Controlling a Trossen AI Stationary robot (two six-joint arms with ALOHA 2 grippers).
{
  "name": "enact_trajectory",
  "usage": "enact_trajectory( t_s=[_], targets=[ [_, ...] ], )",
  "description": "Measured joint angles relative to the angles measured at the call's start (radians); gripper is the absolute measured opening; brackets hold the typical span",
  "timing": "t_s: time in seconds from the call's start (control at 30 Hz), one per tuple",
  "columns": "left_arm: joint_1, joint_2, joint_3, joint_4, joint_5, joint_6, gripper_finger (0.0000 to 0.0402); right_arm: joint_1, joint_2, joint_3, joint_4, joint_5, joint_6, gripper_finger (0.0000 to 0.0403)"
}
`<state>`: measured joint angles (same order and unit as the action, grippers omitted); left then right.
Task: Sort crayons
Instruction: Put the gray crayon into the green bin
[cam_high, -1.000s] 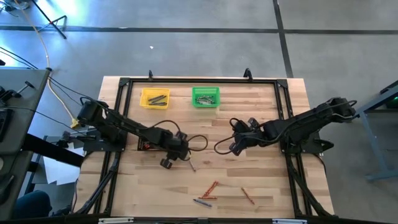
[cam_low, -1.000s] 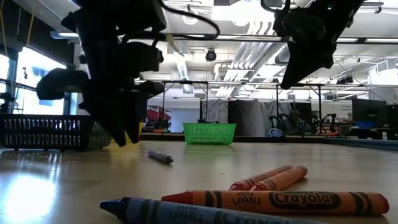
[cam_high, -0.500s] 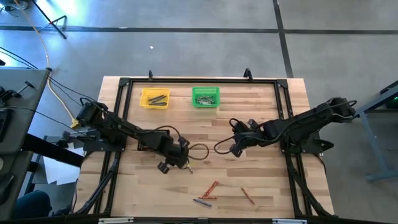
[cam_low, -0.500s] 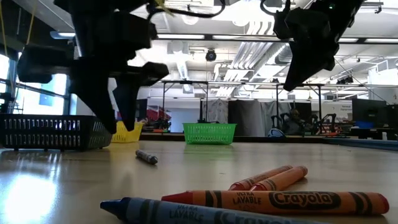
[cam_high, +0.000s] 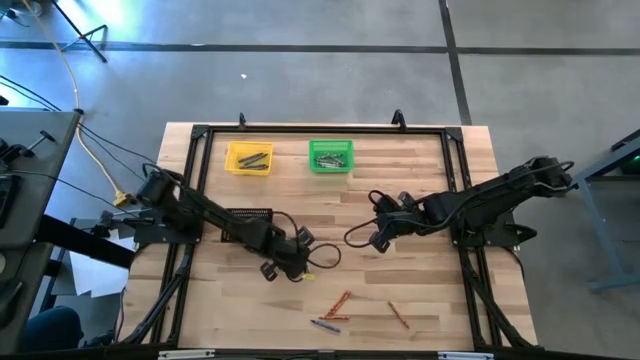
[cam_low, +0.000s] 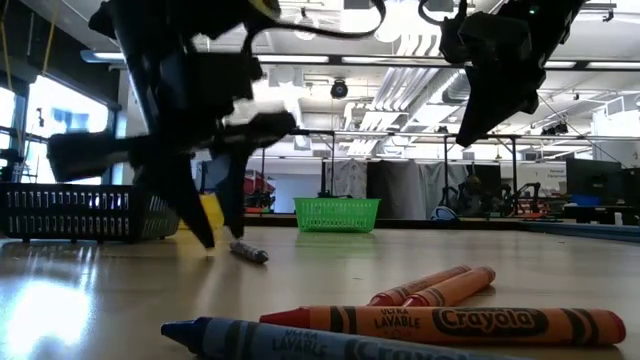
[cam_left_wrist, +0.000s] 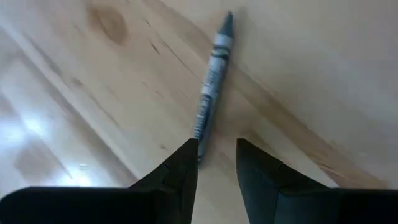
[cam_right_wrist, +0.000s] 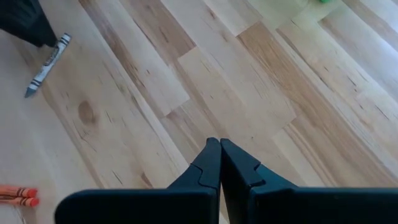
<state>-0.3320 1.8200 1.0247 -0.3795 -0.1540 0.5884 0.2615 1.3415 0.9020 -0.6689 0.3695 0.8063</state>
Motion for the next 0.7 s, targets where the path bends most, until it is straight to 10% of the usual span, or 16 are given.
enact_trajectory(
  t_s=[0.7],
  targets=[
    [0.075, 0.084, 0.085, -0.061, 0.14, -0.09, 0.0056, 0.0, 0.0, 0.0, 0.0, -0.003, -0.056, 0.0]
  ],
)
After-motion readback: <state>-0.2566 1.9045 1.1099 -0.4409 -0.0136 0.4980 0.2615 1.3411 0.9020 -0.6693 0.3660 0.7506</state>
